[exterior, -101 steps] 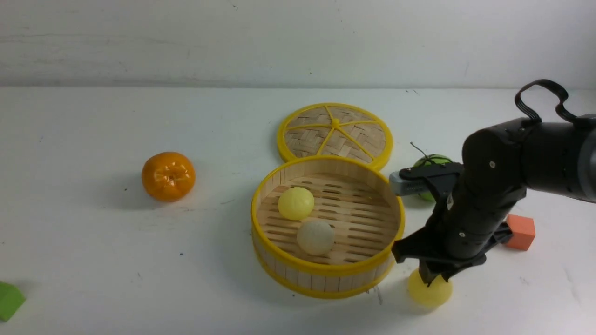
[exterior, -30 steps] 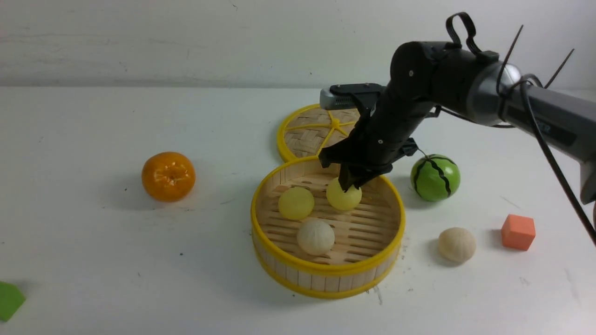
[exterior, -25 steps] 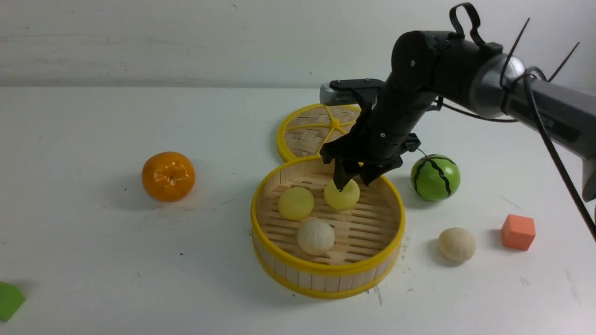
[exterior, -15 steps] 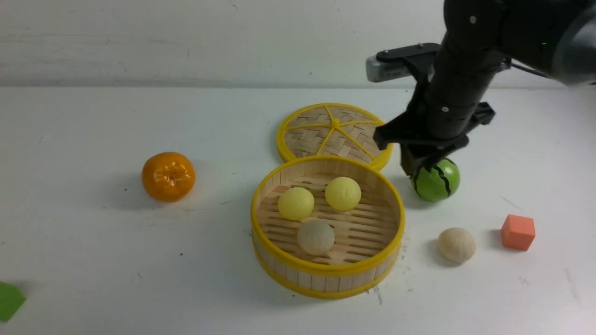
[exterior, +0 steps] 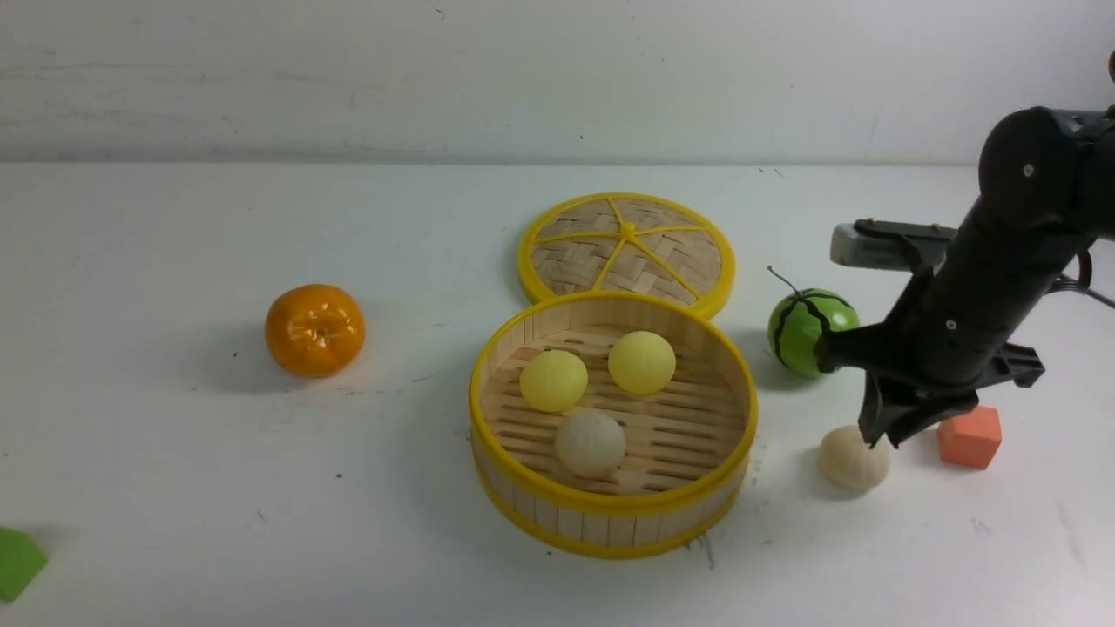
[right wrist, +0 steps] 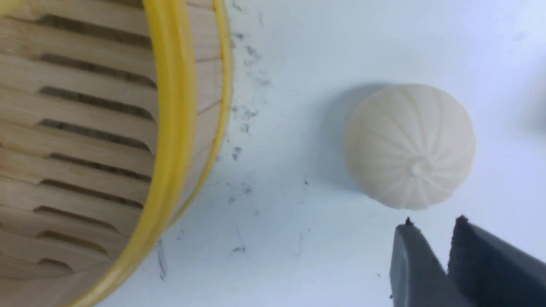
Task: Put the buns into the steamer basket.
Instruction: Use the right arm to grab a steamed stuffed bun
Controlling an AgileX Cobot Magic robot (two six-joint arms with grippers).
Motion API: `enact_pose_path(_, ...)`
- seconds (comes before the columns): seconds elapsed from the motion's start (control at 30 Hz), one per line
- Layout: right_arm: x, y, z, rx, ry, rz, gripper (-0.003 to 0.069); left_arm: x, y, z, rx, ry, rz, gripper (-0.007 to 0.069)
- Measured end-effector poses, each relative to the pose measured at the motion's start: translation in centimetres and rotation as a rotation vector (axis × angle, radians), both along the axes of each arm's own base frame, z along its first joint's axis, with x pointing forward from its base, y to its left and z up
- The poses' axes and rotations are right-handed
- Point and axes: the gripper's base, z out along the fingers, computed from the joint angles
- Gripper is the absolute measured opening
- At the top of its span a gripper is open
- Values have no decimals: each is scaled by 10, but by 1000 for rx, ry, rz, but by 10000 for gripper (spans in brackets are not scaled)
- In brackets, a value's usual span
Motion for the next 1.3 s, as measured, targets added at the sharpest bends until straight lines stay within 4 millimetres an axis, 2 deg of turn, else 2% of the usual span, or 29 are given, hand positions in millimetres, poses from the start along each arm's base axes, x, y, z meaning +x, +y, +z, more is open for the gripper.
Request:
enact_pose_path(0.03, 3, 0, -5, 6, -7, -7, 220, 0, 0, 0, 0, 0, 0, 90)
enact_pose_path(0.2, 13, 1, -19, 3, -31, -14, 283, 0, 0, 0, 0, 0, 0, 92)
enact_pose_path(0.6, 17, -1, -24, -17, -61, -7, 220, 0, 0, 0, 0, 0, 0, 100)
enact_pose_path(0.9, 15, -1, -24, -25, -36, -1, 251, 0, 0, 0, 0, 0, 0, 109)
enact_pose_path(1.13, 16, -1, -25, -24, -42, -2, 241, 0, 0, 0, 0, 0, 0, 111)
enact_pose_path(1.3, 18, -1, -35, -34, -19, 2, 235, 0, 0, 0, 0, 0, 0, 113)
